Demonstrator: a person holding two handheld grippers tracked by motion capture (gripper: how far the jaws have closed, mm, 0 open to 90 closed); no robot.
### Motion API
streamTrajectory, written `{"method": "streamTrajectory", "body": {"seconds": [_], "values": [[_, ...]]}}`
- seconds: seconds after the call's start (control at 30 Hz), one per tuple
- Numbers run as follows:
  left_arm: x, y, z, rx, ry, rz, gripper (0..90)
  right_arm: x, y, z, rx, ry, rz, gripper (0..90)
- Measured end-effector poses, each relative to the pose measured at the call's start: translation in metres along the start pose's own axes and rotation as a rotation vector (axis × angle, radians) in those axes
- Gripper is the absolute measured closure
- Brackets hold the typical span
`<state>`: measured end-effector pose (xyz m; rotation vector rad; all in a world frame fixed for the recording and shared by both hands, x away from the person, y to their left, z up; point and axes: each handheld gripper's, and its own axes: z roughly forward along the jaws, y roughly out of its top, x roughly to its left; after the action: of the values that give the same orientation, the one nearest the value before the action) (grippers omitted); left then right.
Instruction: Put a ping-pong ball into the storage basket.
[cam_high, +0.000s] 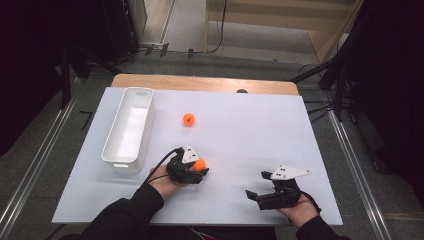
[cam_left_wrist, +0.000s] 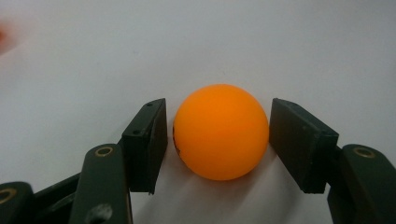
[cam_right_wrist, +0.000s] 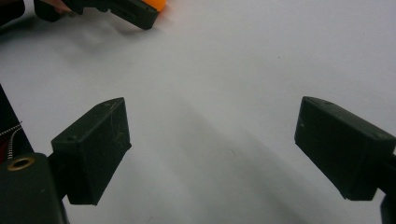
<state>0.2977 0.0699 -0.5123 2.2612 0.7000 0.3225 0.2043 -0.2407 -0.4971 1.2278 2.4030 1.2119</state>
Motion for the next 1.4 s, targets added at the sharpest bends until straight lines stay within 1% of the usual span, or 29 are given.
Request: {"method": "streamTrajectory", "body": {"seconds": [0.13,0.23,0.37,0.47,0.67,0.83,0.93,1.07,1.2,1.33,1.4], "values": [[0.001,0.000,0.000,-0.004,0.009,-0.014,43.8,0.000,0.000,0.000,0.000,0.002,0.005,9.0],[0.001,0.000,-0.001,-0.004,0.011,-0.018,46.4,0.000,0.000,0.000,0.000,0.003,0.005,9.0],[0.001,0.000,-0.001,-0.007,0.010,-0.019,47.0,0.000,0.000,0.000,0.001,0.003,0.004,9.1],[0.001,0.000,-0.001,-0.009,0.011,-0.014,50.2,0.000,0.000,0.000,0.000,0.003,0.004,9.0],[0.001,0.000,-0.001,-0.010,0.010,-0.013,50.3,0.000,0.000,0.000,0.000,0.003,0.004,9.0],[0.005,0.000,-0.002,-0.012,-0.011,-0.027,50.5,0.000,0.000,0.000,0.000,0.004,0.004,9.0],[0.005,0.000,-0.002,-0.013,-0.011,-0.027,50.5,0.000,0.000,0.000,0.001,0.004,0.004,9.0],[0.007,0.000,-0.003,-0.014,-0.002,-0.034,50.5,0.000,0.000,0.000,0.000,0.005,0.004,9.0],[0.010,0.001,-0.005,-0.033,-0.004,-0.057,50.5,0.000,0.000,0.000,0.001,0.004,0.004,9.0],[0.012,0.002,-0.008,-0.046,-0.002,-0.056,50.5,0.001,0.000,0.000,0.002,0.003,0.003,9.0],[0.011,0.002,-0.009,-0.059,-0.005,-0.065,50.5,0.001,0.000,0.000,0.002,0.005,0.003,9.0]]}}
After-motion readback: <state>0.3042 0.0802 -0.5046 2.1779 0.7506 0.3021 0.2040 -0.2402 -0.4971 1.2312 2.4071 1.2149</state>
